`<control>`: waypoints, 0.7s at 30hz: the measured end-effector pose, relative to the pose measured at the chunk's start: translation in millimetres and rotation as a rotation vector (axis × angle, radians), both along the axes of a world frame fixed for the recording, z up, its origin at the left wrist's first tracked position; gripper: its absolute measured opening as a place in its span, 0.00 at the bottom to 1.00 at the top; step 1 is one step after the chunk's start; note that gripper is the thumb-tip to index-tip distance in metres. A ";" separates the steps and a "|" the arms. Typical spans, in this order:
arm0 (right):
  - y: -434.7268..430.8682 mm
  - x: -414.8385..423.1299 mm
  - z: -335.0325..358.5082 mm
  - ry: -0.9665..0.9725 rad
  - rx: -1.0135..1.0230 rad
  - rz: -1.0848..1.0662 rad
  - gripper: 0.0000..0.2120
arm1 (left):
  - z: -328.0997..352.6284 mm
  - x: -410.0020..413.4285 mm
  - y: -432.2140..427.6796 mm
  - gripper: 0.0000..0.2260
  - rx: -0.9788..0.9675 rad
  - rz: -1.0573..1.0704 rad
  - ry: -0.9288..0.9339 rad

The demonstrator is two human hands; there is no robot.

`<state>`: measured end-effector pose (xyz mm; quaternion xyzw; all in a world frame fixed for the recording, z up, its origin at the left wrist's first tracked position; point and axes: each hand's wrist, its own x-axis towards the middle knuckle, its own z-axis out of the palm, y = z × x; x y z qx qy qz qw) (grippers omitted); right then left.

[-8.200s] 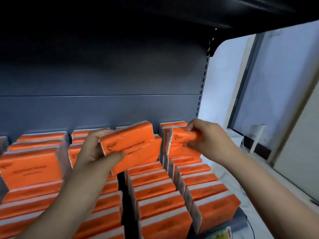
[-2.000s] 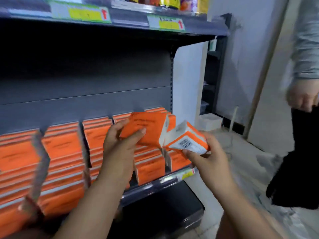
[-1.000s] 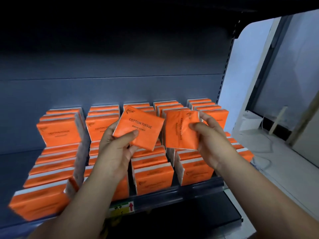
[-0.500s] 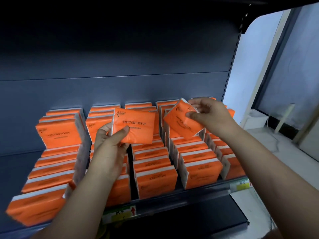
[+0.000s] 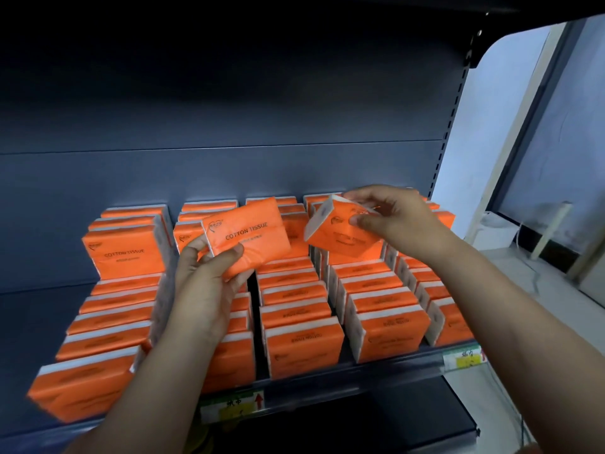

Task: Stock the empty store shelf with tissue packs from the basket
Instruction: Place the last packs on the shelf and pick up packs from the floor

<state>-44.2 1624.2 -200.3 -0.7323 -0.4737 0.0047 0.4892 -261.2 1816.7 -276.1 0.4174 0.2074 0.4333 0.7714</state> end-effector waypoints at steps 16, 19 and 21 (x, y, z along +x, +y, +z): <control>104.3 -36.1 -18.6 -0.629 -0.323 0.079 0.19 | 2.1 -30.9 40.2 0.23 0.107 0.156 0.001; 113.7 -38.5 -23.6 -0.689 -0.343 0.072 0.20 | 0.5 -36.5 47.0 0.23 0.094 0.144 0.012; 116.1 -37.6 -30.9 -0.732 -0.329 0.050 0.21 | -0.5 -39.7 49.5 0.23 0.098 0.135 0.028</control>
